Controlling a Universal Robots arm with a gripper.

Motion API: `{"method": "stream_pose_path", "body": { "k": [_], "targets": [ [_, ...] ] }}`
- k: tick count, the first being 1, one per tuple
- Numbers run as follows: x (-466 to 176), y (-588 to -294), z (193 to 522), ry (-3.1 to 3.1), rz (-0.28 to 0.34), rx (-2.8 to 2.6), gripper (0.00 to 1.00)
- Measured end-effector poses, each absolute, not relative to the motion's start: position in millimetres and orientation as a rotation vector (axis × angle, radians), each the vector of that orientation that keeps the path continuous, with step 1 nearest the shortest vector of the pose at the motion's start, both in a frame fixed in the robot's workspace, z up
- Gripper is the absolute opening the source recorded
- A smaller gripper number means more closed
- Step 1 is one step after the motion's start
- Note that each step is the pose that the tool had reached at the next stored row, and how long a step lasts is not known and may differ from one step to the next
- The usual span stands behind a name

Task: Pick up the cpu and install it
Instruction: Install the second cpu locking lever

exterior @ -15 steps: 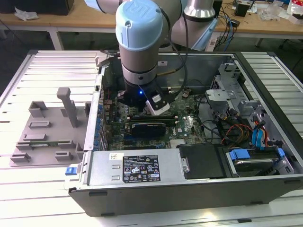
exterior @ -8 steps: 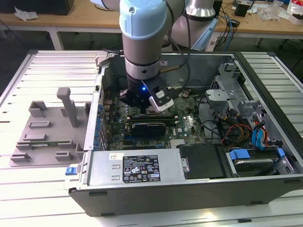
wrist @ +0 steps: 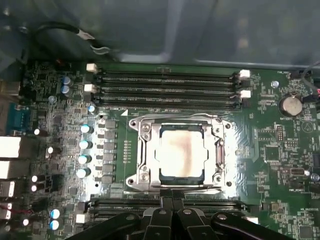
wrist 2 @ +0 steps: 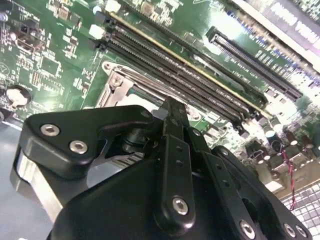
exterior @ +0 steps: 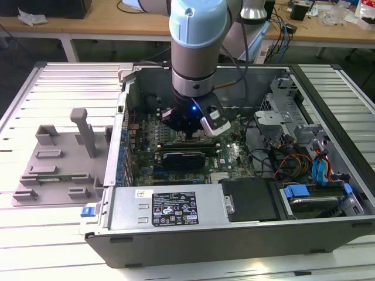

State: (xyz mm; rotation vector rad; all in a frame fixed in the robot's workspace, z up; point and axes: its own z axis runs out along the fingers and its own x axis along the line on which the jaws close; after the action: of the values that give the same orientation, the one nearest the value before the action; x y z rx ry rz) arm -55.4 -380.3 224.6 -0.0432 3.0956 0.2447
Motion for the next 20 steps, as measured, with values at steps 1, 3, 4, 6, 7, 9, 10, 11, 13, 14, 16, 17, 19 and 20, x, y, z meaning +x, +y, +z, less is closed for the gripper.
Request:
{"method": "stream_pose_path", "body": {
  "k": [1,3,4,6,7,9,10,11,13,14,16,17,19,20],
  "targets": [
    [-55.3,-376.9,224.6,3.096,0.245,-0.043,0.11],
    [-55.3,-371.9,224.6,3.096,0.245,-0.043,0.11],
    [-55.3,-369.5,224.4,3.096,0.245,-0.043,0.11],
    [-55.3,-363.0,224.3,3.096,0.245,-0.043,0.11],
    [-55.4,-359.4,224.3,3.096,0.245,-0.043,0.11],
    [-55.0,-356.5,224.3,3.096,0.245,-0.043,0.11],
    [-53.7,-356.0,224.3,3.095,0.245,-0.044,0.11],
    [-48.9,-355.6,224.3,3.096,0.244,-0.043,0.11],
    [-43.8,-355.2,224.3,3.096,0.244,-0.043,0.11],
    [-43.8,-355.1,224.6,3.096,0.244,-0.043,0.11],
    [-43.7,-355.0,228.3,3.096,0.244,-0.043,0.11],
    [-43.8,-355.0,228.3,3.096,0.244,-0.043,0.11],
    [-43.8,-355.0,228.5,3.096,0.244,-0.043,0.11],
    [-43.8,-355.0,228.5,3.096,0.244,-0.043,0.11]
  ]
}}
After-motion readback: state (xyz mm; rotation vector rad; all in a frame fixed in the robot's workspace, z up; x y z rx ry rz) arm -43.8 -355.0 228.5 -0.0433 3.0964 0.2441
